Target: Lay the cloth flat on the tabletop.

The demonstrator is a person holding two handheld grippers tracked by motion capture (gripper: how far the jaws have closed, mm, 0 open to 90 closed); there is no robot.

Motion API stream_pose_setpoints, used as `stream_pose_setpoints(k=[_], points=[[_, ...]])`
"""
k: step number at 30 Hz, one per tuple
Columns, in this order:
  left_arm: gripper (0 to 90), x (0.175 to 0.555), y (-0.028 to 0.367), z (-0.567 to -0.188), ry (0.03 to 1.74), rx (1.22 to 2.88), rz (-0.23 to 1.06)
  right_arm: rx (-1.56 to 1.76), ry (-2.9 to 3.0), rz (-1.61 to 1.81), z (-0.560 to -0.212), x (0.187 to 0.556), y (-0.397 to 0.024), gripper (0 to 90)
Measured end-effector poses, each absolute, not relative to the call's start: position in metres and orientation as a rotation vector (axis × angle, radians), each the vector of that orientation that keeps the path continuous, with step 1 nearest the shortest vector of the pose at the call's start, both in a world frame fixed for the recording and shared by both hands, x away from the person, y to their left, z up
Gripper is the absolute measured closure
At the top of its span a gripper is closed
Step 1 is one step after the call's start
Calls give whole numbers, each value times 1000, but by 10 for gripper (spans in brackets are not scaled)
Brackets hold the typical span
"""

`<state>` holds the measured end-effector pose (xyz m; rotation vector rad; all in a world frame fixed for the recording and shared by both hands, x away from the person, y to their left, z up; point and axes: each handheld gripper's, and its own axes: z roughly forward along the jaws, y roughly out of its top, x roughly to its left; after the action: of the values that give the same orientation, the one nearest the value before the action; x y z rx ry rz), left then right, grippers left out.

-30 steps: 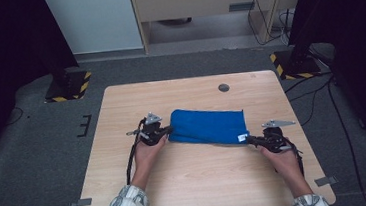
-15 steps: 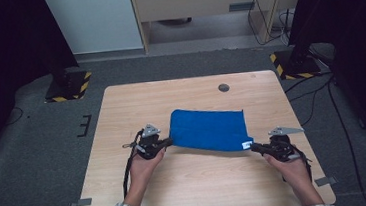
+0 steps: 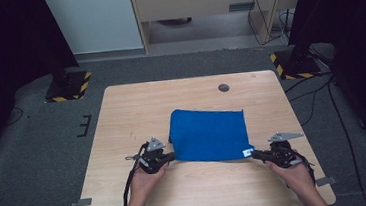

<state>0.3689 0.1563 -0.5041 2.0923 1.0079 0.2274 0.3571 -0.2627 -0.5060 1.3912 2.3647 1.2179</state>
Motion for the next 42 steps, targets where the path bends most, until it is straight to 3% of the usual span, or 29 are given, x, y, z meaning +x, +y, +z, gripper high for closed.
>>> stream_pose_setpoints(k=[9, 20, 29, 33, 35, 38, 42], points=[[884, 359, 134, -504, 956, 2126, 201, 1457, 2312, 1208, -504, 350, -289, 870], [884, 339, 159, -500, 1035, 2116, 152, 1404, 2414, 1175, -505, 337, -276, 851], [879, 319, 148, -507, 1008, 2204, 150, 1387, 2447, 1101, -505, 320, -274, 831], [864, 312, 156, -505, 1025, 2189, 158, 1395, 2420, 1101, -504, 316, -275, 664], [788, 310, 162, -503, 1060, 2149, 153, 1371, 2399, 1122, -501, 313, -276, 525], [551, 307, 169, -500, 1077, 2111, 182, 1341, 2348, 1137, -498, 312, -275, 382], [474, 311, 172, -495, 1060, 2073, 269, 1327, 2298, 1136, -497, 315, -272, 304]])
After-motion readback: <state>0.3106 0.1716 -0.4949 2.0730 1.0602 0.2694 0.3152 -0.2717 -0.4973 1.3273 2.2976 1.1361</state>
